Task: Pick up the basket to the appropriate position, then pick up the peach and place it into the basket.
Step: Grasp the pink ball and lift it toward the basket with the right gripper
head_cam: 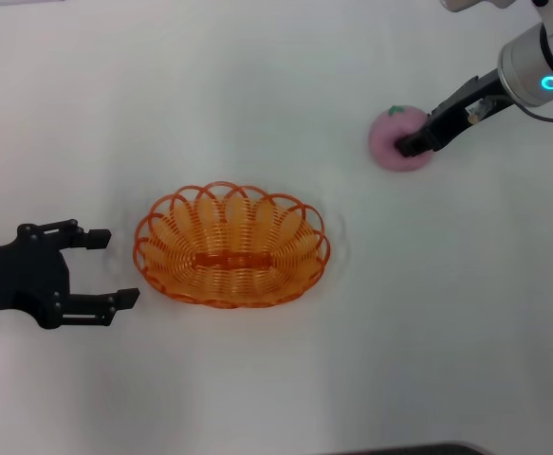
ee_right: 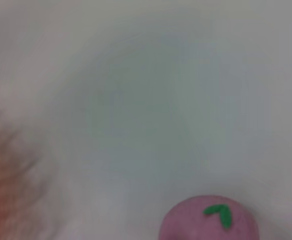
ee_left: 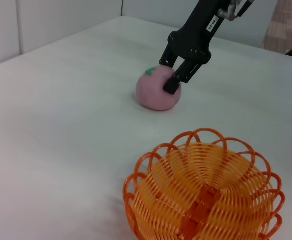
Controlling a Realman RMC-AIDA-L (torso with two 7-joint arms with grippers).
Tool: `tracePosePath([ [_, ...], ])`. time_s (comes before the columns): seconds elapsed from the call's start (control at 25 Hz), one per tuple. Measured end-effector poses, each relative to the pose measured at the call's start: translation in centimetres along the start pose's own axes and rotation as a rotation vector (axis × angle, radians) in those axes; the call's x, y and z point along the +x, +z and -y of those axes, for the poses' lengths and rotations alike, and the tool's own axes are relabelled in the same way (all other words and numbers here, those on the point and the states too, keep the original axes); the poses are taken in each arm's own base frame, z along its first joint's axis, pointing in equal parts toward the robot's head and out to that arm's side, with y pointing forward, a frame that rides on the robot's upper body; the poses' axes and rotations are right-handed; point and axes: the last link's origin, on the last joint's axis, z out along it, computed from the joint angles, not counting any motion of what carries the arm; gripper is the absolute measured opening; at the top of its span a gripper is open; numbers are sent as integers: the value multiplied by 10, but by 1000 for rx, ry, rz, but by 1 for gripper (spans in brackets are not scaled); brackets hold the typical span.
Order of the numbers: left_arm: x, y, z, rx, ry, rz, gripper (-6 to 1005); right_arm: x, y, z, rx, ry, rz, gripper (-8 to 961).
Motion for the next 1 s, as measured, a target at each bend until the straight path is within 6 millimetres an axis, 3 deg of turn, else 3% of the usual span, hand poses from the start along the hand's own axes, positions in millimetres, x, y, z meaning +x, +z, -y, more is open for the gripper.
tracePosePath([
  [0.16,0,0,0,0,0,0,875,1,0,0,2,0,0,419],
  [0.4,0,0,0,2,-1,-1,875,2,-3,-2,-21,3,-6,307],
  [0.8,0,0,-1,-2,-1,0,875,-9,-37,-19,-153,-29,41,309],
  [1.0,0,-1,0,3,0,-1,875,-11,-44,-34,-247,-71,38,310],
])
